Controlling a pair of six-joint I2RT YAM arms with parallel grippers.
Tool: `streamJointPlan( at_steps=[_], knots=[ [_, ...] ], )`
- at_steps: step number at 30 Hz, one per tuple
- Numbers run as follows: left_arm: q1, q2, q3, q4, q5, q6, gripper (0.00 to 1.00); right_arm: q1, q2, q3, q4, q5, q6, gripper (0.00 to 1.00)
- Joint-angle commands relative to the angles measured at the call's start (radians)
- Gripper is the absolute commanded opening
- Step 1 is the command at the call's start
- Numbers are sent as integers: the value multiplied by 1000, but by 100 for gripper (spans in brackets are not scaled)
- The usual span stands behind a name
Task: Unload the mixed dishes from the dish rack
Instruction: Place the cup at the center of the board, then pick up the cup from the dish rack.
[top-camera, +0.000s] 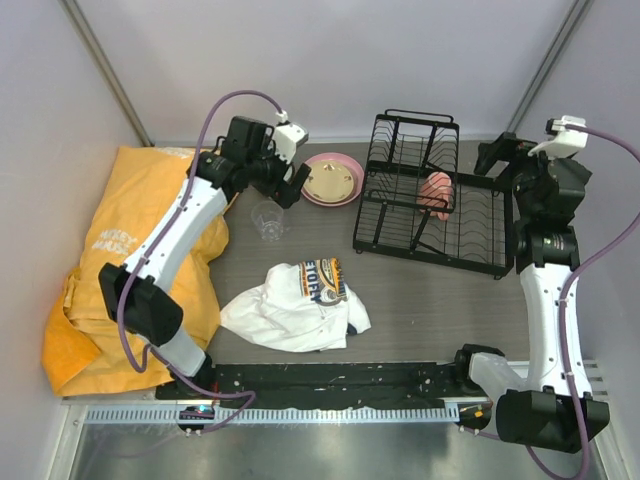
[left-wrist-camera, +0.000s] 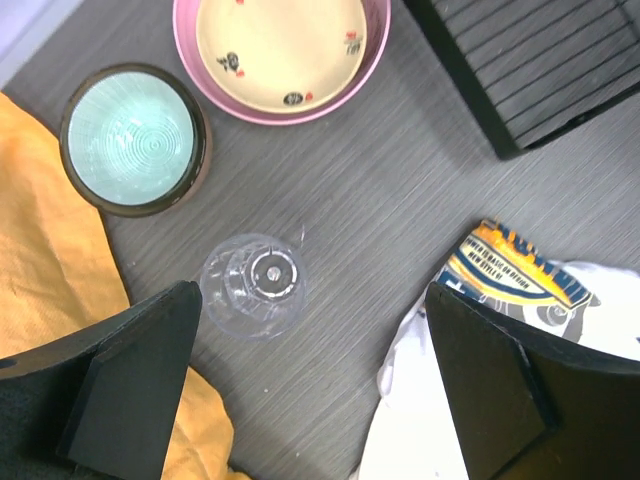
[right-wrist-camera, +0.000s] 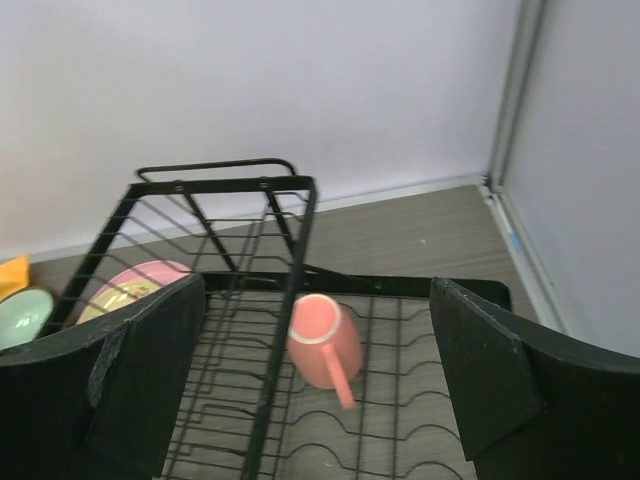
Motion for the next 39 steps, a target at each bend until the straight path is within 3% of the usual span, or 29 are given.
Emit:
streamJointPlan(
  at_steps=[1,12,20,28,39],
  knots=[
    [-3,-97,-79,156,39,-70,100,-61,-21,-26,-14,52,-38,99],
    [2,-310,-287,311,39,-105,100,-84,5,-223,17,134,-190,97],
    [8,-378,-329,308,28,-104,100,-84,79,-303,81,119,-282,91],
    [14,-404,-387,350,-4,-88,100,-84,182,-399,239,-61,-365,81],
    [25,-404,-415,367,-27,-70,100,-84,351,-392,357,-246,-383,71]
  ],
)
